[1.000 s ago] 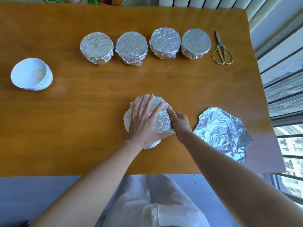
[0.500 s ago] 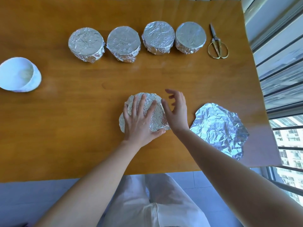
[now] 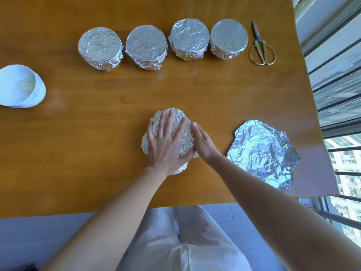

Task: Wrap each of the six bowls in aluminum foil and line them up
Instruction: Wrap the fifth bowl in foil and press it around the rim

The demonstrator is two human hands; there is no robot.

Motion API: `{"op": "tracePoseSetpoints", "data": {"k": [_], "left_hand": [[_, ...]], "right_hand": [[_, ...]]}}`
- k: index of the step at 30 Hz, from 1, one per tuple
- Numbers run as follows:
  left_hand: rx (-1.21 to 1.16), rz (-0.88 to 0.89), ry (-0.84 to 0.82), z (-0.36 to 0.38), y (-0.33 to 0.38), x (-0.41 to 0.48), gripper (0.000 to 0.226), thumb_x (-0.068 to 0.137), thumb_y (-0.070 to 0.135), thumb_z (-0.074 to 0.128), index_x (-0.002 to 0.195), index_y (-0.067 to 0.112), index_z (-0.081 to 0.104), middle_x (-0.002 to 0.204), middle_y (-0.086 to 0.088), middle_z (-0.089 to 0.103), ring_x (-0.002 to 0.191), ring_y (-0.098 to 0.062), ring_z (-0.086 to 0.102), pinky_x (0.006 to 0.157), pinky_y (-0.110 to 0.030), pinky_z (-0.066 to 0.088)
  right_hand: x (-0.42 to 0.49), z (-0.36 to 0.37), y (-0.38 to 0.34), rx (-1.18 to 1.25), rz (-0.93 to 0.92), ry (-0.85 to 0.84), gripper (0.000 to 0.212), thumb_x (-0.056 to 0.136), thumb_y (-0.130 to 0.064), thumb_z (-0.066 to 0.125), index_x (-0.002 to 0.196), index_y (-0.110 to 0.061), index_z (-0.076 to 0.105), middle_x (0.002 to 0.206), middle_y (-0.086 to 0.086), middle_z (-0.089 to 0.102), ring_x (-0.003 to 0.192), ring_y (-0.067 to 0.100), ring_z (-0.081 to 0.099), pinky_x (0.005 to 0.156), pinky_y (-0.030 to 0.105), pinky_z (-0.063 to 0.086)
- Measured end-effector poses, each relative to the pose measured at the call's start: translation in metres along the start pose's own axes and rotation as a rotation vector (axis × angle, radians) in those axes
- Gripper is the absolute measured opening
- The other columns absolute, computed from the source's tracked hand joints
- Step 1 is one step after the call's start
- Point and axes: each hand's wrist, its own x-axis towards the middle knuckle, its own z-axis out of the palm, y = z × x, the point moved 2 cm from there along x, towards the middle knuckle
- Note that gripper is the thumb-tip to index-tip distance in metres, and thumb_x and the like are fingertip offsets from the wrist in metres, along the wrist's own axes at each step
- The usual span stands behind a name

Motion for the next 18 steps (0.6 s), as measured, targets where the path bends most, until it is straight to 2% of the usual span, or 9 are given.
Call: {"op": "tracePoseSetpoints", "data": {"k": [4,6,7,9,16,18], "left_hand": [[-0.018,-0.032,-0.02,0.0,0.0,0.001,0.091,0.08,0.075,0.034,0.157,0.028,0.023,0.164,-0.021,0.01,0.152,-0.038,0.008,0.114,-0.059,0.021],[-0.026,-0.048,-0.033,0.001,0.001,0.001,0.094,0.077,0.075,0.036,0.157,0.027,0.024,0.164,-0.02,0.012,0.152,-0.037,0.01,0.112,-0.057,0.022],[-0.021,-0.054,-0.041,0.0,0.001,0.001,0.095,0.076,0.076,0.037,0.157,0.027,0.023,0.164,-0.019,0.013,0.152,-0.036,0.012,0.111,-0.056,0.023],[-0.002,-0.061,-0.061,-0.001,0.002,0.002,0.098,0.074,0.077,0.036,0.157,0.026,0.023,0.163,-0.019,0.014,0.151,-0.035,0.016,0.109,-0.056,0.024],[0.006,-0.037,-0.13,-0.009,0.0,0.0,0.105,0.069,0.081,0.035,0.157,0.025,0.02,0.162,-0.014,0.018,0.149,-0.033,0.02,0.109,-0.054,0.026],[0.003,-0.026,-0.144,-0.009,-0.001,-0.002,0.105,0.069,0.081,0.036,0.157,0.025,0.019,0.163,-0.013,0.017,0.149,-0.033,0.019,0.11,-0.054,0.024]], "right_hand": [[0.001,0.006,0.004,-0.002,0.034,0.037,0.054,0.102,-0.055,0.03,0.136,-0.021,0.054,0.138,-0.006,0.057,0.136,0.011,0.042,0.118,0.035,0.028],[0.0,0.005,0.005,-0.053,0.056,0.064,0.034,0.107,-0.043,0.027,0.109,-0.032,0.059,0.111,-0.017,0.055,0.124,0.009,0.039,0.109,0.026,0.023],[0.001,0.004,0.005,-0.075,0.06,0.088,0.03,0.108,-0.036,0.026,0.096,-0.036,0.053,0.1,-0.017,0.049,0.116,0.012,0.037,0.103,0.025,0.022],[0.0,0.002,0.004,-0.108,0.053,0.118,0.032,0.108,-0.032,0.026,0.082,-0.036,0.044,0.091,-0.013,0.043,0.109,0.016,0.035,0.1,0.029,0.024],[-0.009,0.003,0.004,-0.224,0.083,0.114,0.034,0.107,-0.039,0.022,0.081,-0.035,0.044,0.109,-0.002,0.044,0.118,0.017,0.033,0.11,0.037,0.018],[-0.013,0.001,0.005,-0.249,0.093,0.079,0.034,0.107,-0.041,0.023,0.091,-0.033,0.052,0.115,-0.001,0.045,0.123,0.018,0.032,0.11,0.037,0.016]]}}
